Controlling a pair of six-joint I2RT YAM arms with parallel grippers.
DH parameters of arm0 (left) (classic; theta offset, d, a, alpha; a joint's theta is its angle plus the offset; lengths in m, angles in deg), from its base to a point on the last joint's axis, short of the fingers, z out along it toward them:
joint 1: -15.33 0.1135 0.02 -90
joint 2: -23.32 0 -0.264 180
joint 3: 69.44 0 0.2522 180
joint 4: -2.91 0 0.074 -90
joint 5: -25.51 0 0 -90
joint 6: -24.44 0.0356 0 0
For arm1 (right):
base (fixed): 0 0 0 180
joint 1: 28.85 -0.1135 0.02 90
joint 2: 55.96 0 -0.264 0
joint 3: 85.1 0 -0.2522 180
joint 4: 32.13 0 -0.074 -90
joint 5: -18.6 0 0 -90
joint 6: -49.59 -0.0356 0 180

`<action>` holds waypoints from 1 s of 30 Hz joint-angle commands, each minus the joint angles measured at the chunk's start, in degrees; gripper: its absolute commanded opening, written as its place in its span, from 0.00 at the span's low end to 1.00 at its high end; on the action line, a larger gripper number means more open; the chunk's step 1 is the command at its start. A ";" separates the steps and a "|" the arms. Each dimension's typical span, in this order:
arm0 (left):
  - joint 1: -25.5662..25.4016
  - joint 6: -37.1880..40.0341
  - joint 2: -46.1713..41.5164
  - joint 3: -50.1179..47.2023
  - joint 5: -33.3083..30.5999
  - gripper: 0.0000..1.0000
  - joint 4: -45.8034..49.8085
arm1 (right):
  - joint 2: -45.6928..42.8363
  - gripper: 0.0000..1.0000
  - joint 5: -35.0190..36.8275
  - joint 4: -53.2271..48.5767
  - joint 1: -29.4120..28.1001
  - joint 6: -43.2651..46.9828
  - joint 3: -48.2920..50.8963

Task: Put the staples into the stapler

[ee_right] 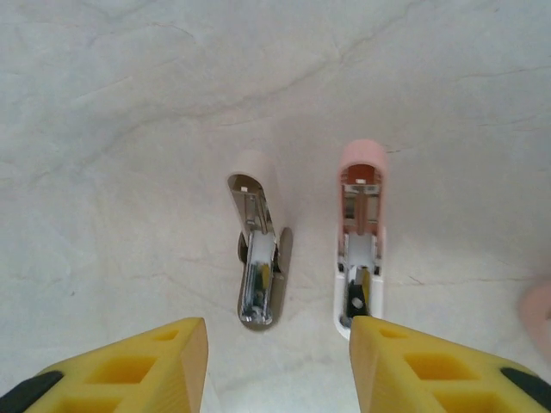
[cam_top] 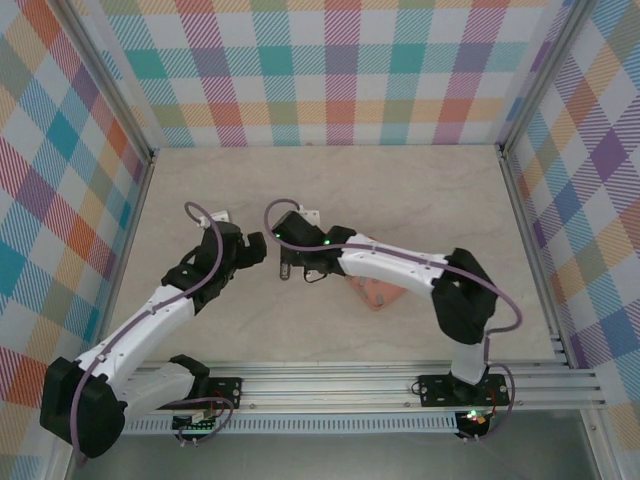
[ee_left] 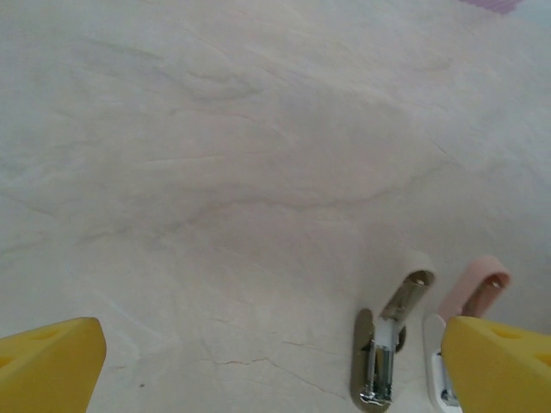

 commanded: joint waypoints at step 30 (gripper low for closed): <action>0.40 11.39 5.35 -0.83 19.89 1.00 -7.44 | -0.23 0.27 -13.71 -18.96 23.42 8.07 13.25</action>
